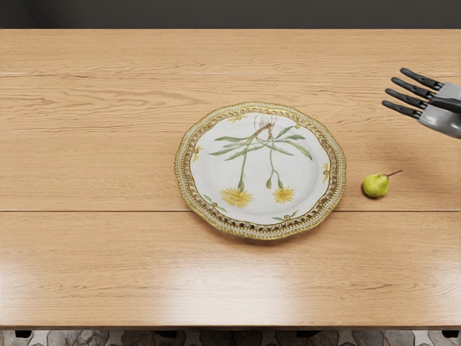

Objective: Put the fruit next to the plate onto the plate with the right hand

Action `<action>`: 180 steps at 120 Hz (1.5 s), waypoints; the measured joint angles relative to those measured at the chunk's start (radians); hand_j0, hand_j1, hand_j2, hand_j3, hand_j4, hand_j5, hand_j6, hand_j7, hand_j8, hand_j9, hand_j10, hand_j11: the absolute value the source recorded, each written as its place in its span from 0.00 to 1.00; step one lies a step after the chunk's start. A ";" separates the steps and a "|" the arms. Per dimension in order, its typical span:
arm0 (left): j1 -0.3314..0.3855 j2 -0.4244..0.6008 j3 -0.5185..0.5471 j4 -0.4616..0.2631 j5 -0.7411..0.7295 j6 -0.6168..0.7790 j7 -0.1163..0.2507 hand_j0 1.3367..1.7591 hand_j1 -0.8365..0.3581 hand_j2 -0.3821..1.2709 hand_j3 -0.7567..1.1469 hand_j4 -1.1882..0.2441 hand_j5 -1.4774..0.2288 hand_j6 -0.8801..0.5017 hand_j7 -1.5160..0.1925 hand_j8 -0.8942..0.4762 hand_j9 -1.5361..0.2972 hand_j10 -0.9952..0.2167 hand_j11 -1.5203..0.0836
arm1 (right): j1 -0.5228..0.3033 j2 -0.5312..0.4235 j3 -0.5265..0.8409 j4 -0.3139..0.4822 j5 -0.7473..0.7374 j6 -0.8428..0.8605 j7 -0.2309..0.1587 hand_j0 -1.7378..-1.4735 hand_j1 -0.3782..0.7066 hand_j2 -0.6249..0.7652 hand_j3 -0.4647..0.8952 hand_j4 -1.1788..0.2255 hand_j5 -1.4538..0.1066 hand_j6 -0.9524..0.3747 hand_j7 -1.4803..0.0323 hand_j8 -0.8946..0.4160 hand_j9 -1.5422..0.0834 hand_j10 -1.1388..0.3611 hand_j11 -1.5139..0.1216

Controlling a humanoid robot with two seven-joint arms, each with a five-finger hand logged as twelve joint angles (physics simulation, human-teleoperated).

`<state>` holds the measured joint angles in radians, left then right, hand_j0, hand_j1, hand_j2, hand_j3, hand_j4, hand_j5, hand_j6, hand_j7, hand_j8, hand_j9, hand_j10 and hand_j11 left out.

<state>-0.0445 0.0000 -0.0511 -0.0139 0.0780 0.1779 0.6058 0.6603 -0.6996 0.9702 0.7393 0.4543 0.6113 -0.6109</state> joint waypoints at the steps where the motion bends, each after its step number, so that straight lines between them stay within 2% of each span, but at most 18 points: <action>1: 0.000 0.000 0.000 0.000 0.000 0.000 0.000 0.76 0.99 0.23 0.40 0.83 0.87 0.63 0.89 0.65 0.84 0.82 0.95 | 0.000 0.000 0.000 0.000 0.000 0.000 0.000 0.30 0.03 0.45 0.34 0.84 0.93 0.72 0.98 0.69 0.95 0.76 0.93; 26: 0.000 0.000 0.000 0.000 0.000 0.000 0.000 0.76 0.99 0.23 0.40 0.83 0.87 0.63 0.89 0.65 0.84 0.82 0.95 | 0.010 -0.006 -0.002 0.000 -0.033 0.000 0.000 0.30 0.03 0.45 0.34 0.84 0.93 0.72 0.98 0.69 0.95 0.76 0.93; 37: 0.000 0.000 0.000 0.000 0.000 0.000 0.000 0.76 0.99 0.23 0.40 0.83 0.87 0.63 0.89 0.65 0.84 0.82 0.95 | 0.021 0.000 -0.002 0.013 -0.120 0.000 0.000 0.30 0.03 0.45 0.34 0.84 0.93 0.72 0.98 0.69 0.95 0.76 0.93; 45: 0.000 0.000 0.000 0.000 0.000 0.000 0.000 0.76 0.99 0.23 0.40 0.83 0.87 0.63 0.89 0.65 0.84 0.82 0.95 | 0.032 0.002 0.002 0.060 -0.211 0.000 0.000 0.30 0.03 0.45 0.34 0.84 0.93 0.72 0.98 0.69 0.95 0.76 0.93; 60: 0.000 0.000 0.000 0.000 0.000 0.000 0.000 0.76 0.99 0.23 0.40 0.83 0.87 0.63 0.89 0.65 0.84 0.82 0.95 | 0.044 -0.015 0.025 0.222 -0.380 0.000 0.000 0.30 0.03 0.45 0.34 0.84 0.93 0.72 0.97 0.68 0.94 0.76 0.92; 85: 0.000 0.000 0.000 0.000 0.000 0.000 0.000 0.76 0.99 0.23 0.40 0.83 0.87 0.63 0.89 0.65 0.84 0.82 0.95 | 0.017 -0.157 0.072 0.616 -0.733 -0.006 0.000 0.30 0.04 0.45 0.34 0.83 0.92 0.71 0.97 0.68 0.94 0.75 0.92; 98: 0.000 0.000 0.000 0.000 0.000 0.000 0.000 0.76 0.99 0.23 0.40 0.83 0.87 0.63 0.89 0.65 0.84 0.82 0.95 | -0.006 -0.204 0.072 0.778 -0.924 -0.121 0.000 0.30 0.03 0.45 0.34 0.83 0.93 0.71 0.97 0.68 0.94 0.76 0.92; 115: 0.000 0.000 0.000 0.000 0.000 0.000 0.000 0.76 0.99 0.23 0.40 0.83 0.87 0.63 0.89 0.65 0.84 0.82 0.95 | -0.042 -0.229 0.039 0.912 -1.127 -0.326 0.000 0.30 0.03 0.45 0.34 0.84 0.93 0.71 0.98 0.68 0.95 0.76 0.92; 128: 0.000 0.000 0.000 0.000 0.000 0.000 0.000 0.76 0.99 0.23 0.40 0.83 0.87 0.63 0.89 0.65 0.84 0.82 0.95 | -0.054 -0.224 -0.056 0.958 -1.237 -0.440 0.000 0.30 0.03 0.45 0.34 0.84 0.93 0.71 0.98 0.68 0.95 0.76 0.92; 145: 0.000 0.000 0.000 0.000 0.000 0.000 0.000 0.76 0.99 0.23 0.40 0.83 0.87 0.63 0.89 0.65 0.84 0.82 0.95 | -0.061 -0.195 -0.155 0.979 -1.376 -0.509 0.000 0.30 0.03 0.45 0.34 0.84 0.93 0.71 0.98 0.68 0.95 0.76 0.92; 164: 0.000 0.000 0.000 0.000 0.000 0.000 0.000 0.76 0.99 0.23 0.40 0.83 0.87 0.63 0.89 0.65 0.84 0.82 0.95 | -0.077 -0.184 -0.201 0.985 -1.537 -0.589 0.000 0.30 0.03 0.45 0.34 0.84 0.93 0.71 0.98 0.68 0.95 0.76 0.93; 180: 0.000 0.000 0.000 0.000 0.000 0.000 0.000 0.76 0.99 0.23 0.40 0.83 0.87 0.63 0.89 0.65 0.84 0.82 0.95 | -0.078 -0.161 -0.216 0.985 -1.603 -0.613 0.000 0.30 0.03 0.45 0.34 0.84 0.93 0.71 0.98 0.68 0.95 0.76 0.93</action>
<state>-0.0445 0.0000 -0.0511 -0.0139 0.0780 0.1779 0.6059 0.5821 -0.8611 0.7547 1.7245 -1.1491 -0.0014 -0.6109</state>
